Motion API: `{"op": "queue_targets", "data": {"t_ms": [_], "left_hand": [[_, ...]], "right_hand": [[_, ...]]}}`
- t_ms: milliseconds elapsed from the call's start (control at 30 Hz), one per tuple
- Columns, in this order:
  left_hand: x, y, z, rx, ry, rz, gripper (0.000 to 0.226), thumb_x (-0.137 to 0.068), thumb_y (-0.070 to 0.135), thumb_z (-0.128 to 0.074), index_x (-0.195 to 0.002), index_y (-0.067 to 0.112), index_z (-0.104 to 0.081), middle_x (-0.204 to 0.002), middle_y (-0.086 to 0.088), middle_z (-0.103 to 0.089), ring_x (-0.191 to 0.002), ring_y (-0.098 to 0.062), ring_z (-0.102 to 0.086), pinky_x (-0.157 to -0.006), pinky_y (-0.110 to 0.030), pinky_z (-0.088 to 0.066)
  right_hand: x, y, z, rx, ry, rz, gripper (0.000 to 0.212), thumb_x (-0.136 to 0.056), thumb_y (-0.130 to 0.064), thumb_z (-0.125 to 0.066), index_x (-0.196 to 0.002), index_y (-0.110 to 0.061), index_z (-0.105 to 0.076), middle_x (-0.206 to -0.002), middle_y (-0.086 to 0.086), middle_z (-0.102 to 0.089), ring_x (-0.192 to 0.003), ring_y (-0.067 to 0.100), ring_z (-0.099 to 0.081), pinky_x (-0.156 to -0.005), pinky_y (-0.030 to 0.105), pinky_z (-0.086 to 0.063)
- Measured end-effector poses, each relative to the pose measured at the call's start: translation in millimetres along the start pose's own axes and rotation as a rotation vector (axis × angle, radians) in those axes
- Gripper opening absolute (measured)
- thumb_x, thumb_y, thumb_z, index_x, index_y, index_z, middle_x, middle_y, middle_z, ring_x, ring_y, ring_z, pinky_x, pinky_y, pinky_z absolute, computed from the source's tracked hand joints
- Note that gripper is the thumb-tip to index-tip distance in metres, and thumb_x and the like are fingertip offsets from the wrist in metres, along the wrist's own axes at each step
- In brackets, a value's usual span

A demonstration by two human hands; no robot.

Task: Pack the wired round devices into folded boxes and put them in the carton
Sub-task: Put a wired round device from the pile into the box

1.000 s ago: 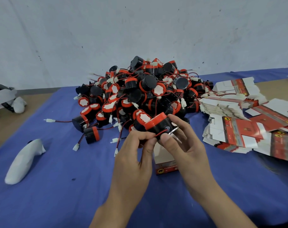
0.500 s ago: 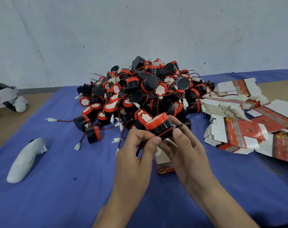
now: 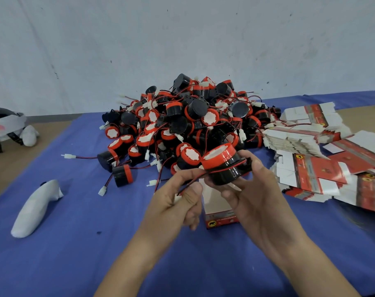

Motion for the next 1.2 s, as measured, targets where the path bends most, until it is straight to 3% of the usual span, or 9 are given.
{"op": "queue_targets", "data": {"t_ms": [200, 400, 567, 700, 767, 833, 900, 1000, 1200], "left_hand": [[2.6, 2.5, -2.6, 0.217, -0.027, 0.010, 0.049, -0.082, 0.069, -0.059, -0.092, 0.025, -0.077, -0.046, 0.008, -0.035, -0.043, -0.011, -0.034, -0.052, -0.024, -0.044], [-1.9, -5.5, 3.9, 0.055, 0.067, 0.046, 0.039, -0.094, 0.042, -0.048, -0.090, 0.011, -0.071, -0.063, 0.006, -0.048, -0.057, -0.012, -0.048, -0.064, -0.031, -0.048], [-0.4, -4.8, 10.1, -0.056, 0.176, 0.012, 0.028, -0.107, 0.012, -0.038, -0.112, 0.021, -0.064, -0.060, 0.008, -0.039, -0.053, -0.009, -0.038, -0.057, -0.026, -0.046], [1.6, -3.0, 7.4, -0.046, 0.147, 0.013, 0.038, -0.096, 0.048, -0.041, -0.114, 0.027, -0.067, -0.060, 0.011, -0.031, -0.053, -0.011, -0.030, -0.053, -0.033, -0.032], [2.6, 0.5, 3.7, -0.143, 0.094, -0.045, 0.049, -0.091, 0.070, -0.043, -0.116, 0.036, -0.067, -0.058, 0.017, -0.041, -0.054, -0.003, -0.038, -0.052, -0.023, -0.033], [2.1, 3.6, 1.4, -0.210, 0.068, -0.098, 0.039, -0.087, 0.068, -0.053, -0.118, 0.048, -0.065, -0.071, 0.026, -0.065, -0.067, 0.009, -0.060, -0.061, -0.005, -0.042], [-0.4, 3.7, 1.3, -0.233, 0.090, -0.094, 0.032, -0.083, 0.065, -0.064, -0.112, 0.053, -0.064, -0.094, 0.024, -0.074, -0.085, 0.009, -0.067, -0.071, -0.004, -0.046], [0.3, 6.6, 2.6, -0.222, 0.106, -0.087, 0.034, -0.080, 0.059, -0.069, -0.112, 0.046, -0.066, -0.099, 0.022, -0.075, -0.091, 0.007, -0.068, -0.075, -0.006, -0.048], [2.6, 16.0, 3.1, -0.116, 0.118, -0.109, 0.031, -0.078, 0.041, -0.064, -0.106, 0.032, -0.070, -0.060, 0.026, -0.063, -0.054, 0.013, -0.057, -0.053, 0.000, -0.040]], "right_hand": [[-2.4, 5.3, 2.3, -0.044, -0.037, -0.038, 0.055, -0.097, -0.042, -0.054, -0.143, -0.013, -0.046, -0.131, 0.029, -0.063, -0.115, 0.040, -0.067, -0.076, 0.023, -0.060], [-5.8, 10.6, -1.8, -0.003, -0.074, -0.042, 0.054, -0.094, -0.044, -0.058, -0.136, -0.012, -0.047, -0.130, 0.030, -0.062, -0.118, 0.044, -0.065, -0.091, 0.031, -0.057], [-6.3, 12.7, -0.1, 0.081, -0.040, -0.034, 0.030, -0.090, -0.031, -0.059, -0.114, -0.013, -0.053, -0.129, 0.032, -0.061, -0.116, 0.048, -0.064, -0.079, 0.028, -0.060], [-3.3, 19.3, -6.3, 0.051, -0.041, -0.103, 0.022, -0.084, -0.028, -0.060, -0.102, -0.015, -0.059, -0.126, 0.031, -0.063, -0.114, 0.048, -0.065, -0.077, 0.030, -0.061], [-1.8, 19.7, -6.7, 0.022, -0.042, -0.120, 0.024, -0.081, -0.026, -0.059, -0.103, -0.014, -0.059, -0.124, 0.029, -0.066, -0.109, 0.044, -0.068, -0.075, 0.030, -0.062], [-0.6, 19.6, -6.3, 0.010, -0.059, -0.120, 0.029, -0.083, -0.027, -0.056, -0.109, -0.014, -0.057, -0.123, 0.027, -0.067, -0.103, 0.036, -0.071, -0.077, 0.031, -0.062], [1.5, 19.6, -3.5, -0.006, -0.071, -0.126, 0.032, -0.084, -0.027, -0.055, -0.113, -0.013, -0.054, -0.123, 0.026, -0.067, -0.099, 0.032, -0.070, -0.076, 0.032, -0.062], [2.3, 21.4, -3.7, -0.030, -0.084, -0.140, 0.026, -0.085, -0.027, -0.055, -0.106, -0.013, -0.056, -0.120, 0.020, -0.070, -0.096, 0.027, -0.073, -0.073, 0.030, -0.060], [0.4, 21.7, 0.1, 0.105, -0.104, -0.218, 0.019, -0.100, -0.029, -0.056, -0.111, -0.015, -0.062, -0.116, 0.018, -0.072, -0.108, 0.037, -0.071, -0.082, 0.036, -0.060]]}}
Point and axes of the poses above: each hand's wrist, its own x-axis away from the middle knuckle, its own z-axis out of the back of the hand, y = z × x, the point moved 6 cm from there along -x, towards the middle knuckle
